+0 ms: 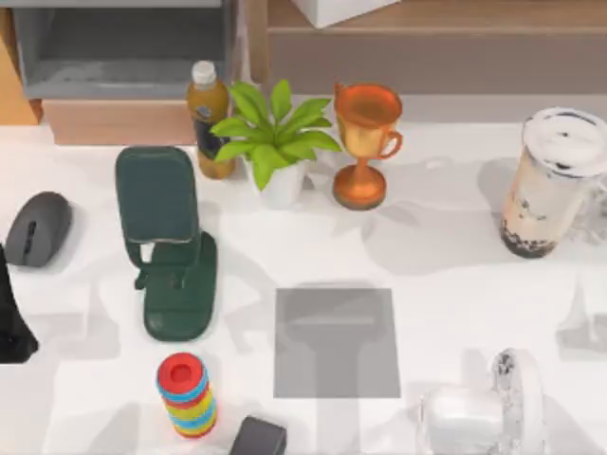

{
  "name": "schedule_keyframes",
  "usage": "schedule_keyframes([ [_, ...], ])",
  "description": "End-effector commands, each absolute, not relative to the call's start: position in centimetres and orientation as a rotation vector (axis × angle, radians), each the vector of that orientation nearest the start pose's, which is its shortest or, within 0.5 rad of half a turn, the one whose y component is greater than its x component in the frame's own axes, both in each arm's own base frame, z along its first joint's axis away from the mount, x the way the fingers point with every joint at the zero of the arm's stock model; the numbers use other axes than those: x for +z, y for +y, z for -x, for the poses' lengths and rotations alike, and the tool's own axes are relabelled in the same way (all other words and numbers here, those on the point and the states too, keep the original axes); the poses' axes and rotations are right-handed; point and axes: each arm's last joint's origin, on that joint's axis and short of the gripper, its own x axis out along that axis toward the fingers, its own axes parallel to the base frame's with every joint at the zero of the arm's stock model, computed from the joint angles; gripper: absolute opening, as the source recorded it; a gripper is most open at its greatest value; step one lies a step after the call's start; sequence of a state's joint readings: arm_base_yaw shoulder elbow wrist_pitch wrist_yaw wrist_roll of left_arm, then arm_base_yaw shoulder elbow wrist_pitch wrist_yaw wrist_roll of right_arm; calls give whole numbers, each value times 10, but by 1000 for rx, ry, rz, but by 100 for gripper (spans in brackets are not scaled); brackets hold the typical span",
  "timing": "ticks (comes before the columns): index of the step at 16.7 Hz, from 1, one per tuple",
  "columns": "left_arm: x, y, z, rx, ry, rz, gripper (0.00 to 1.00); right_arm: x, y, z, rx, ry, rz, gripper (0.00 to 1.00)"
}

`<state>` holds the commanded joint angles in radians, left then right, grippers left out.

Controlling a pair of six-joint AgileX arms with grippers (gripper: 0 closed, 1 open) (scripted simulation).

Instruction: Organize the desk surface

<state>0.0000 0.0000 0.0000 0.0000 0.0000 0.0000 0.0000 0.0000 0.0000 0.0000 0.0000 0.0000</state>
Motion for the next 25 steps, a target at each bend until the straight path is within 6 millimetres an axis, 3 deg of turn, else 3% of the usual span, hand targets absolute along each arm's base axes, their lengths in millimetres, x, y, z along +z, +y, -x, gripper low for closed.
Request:
schedule_keyframes([
  [5,172,-1,-106,7,44,-5,100,160,-1,-106,0,0,0,100],
  [8,201,0,-111,13,151,-17,100,160,-1,-106,0,0,0,100],
  [11,238,1,-131,12,330,-33,100,160,-1,-106,0,0,0,100],
  [14,265,3,-175,3,580,-49,100,160,-1,-106,0,0,0,100],
  [17,273,5,-232,-16,851,-64,100,160,-1,-106,0,0,0,100],
  [21,262,8,-306,-48,1154,-80,100,160,-1,-106,0,0,0,100],
  [25,232,11,-368,-78,1389,-91,100,160,-1,-106,0,0,0,100],
])
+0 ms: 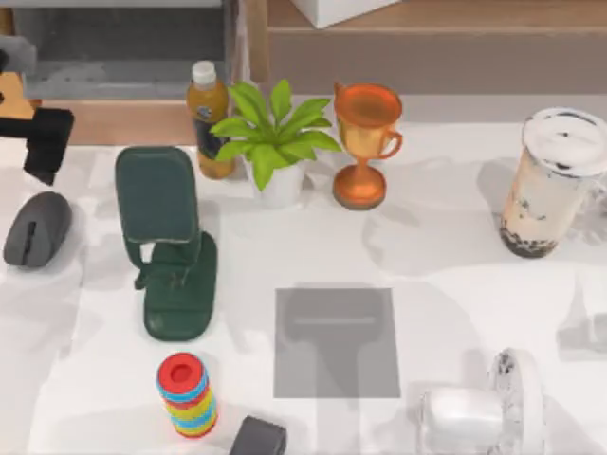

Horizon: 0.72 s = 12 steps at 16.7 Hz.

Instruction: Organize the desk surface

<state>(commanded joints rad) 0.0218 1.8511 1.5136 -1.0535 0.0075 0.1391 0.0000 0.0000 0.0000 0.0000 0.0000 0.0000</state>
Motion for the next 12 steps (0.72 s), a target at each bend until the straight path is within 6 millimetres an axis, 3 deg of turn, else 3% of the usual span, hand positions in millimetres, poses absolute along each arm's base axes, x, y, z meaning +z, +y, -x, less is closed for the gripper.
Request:
schedule_keyframes([
  [5,199,14,-410,-99,1549,-96,100,160,-1,-106,0,0,0,100],
  [12,193,13,-416,-105,1572,-100,100,160,-1,-106,0,0,0,100],
])
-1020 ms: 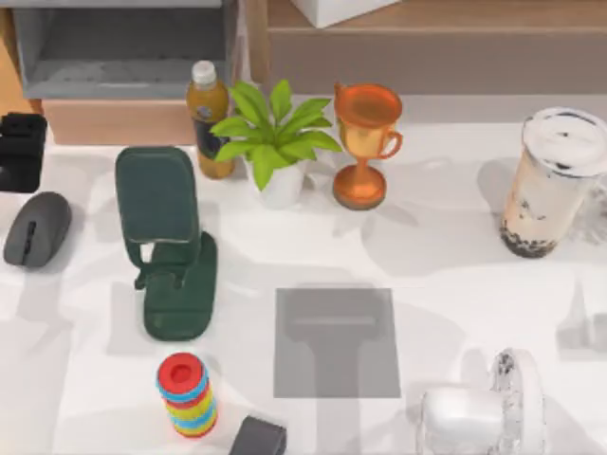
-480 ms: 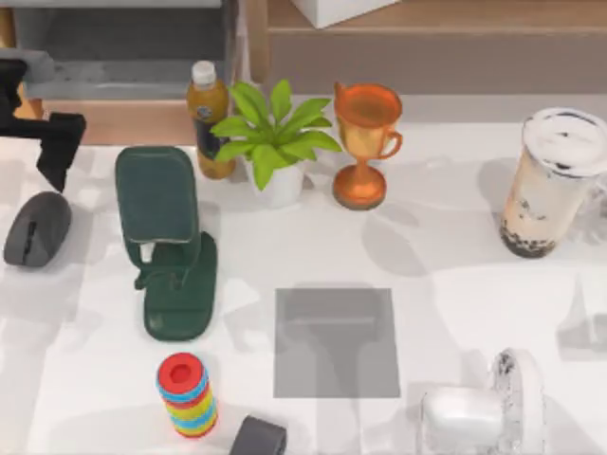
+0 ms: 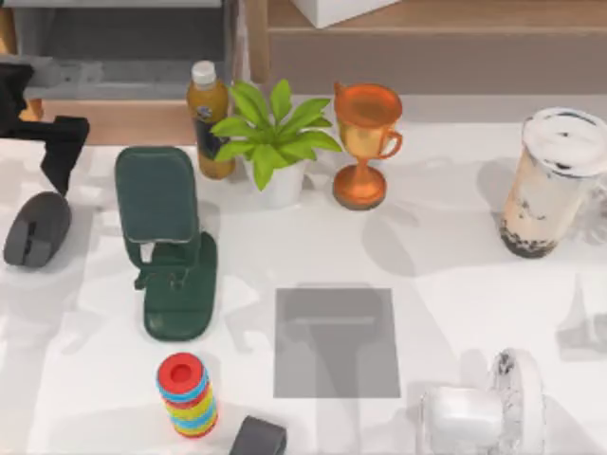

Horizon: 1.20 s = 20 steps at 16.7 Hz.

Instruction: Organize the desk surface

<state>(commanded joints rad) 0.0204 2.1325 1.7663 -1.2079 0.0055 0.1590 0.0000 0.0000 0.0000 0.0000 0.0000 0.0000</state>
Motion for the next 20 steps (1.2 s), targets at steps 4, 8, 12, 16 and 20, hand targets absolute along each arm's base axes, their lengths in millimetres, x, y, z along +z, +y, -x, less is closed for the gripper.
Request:
schedule_keyframes([
  [4,169,14,-417,-102,1579,-96,100,160,-1,-106,0,0,0,100],
  [8,121,14,-419,-101,1562,-97,100,160,-1,-106,0,0,0,100],
  [12,102,15,-416,-102,1573,-97,100,160,-1,-106,0,0,0,100],
  [16,102,15,-416,-102,1573,-97,85,160,-1,-106,0,0,0,100],
  [20,102,15,-416,-102,1573,-97,55,160,-1,-106,0,0,0,100],
])
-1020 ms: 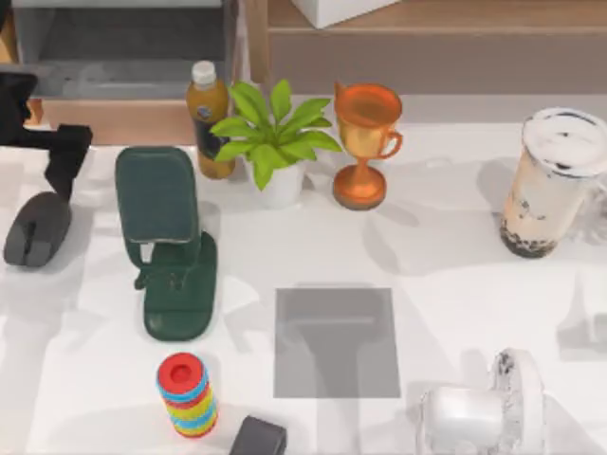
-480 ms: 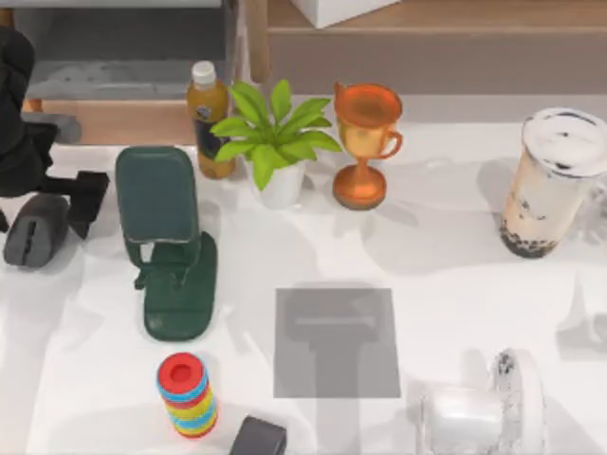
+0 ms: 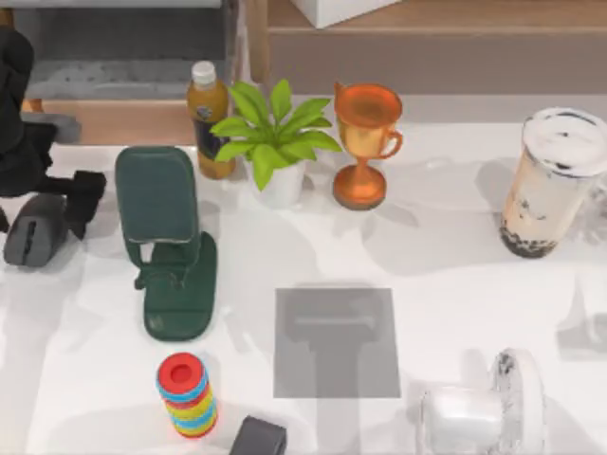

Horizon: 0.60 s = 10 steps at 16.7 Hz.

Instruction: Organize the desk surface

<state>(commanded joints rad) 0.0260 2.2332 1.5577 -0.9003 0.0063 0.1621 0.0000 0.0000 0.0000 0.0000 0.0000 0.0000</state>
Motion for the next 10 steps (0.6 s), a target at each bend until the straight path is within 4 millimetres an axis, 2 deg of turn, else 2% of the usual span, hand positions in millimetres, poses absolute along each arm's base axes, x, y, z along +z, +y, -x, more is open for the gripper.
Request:
schedule_keyframes([
  [7,102,15,-416,-102,1573,-97,2,160,-1,-106,0,0,0,100],
  [10,102,15,-416,-102,1573,-97,0,160,-1,-106,0,0,0,100],
])
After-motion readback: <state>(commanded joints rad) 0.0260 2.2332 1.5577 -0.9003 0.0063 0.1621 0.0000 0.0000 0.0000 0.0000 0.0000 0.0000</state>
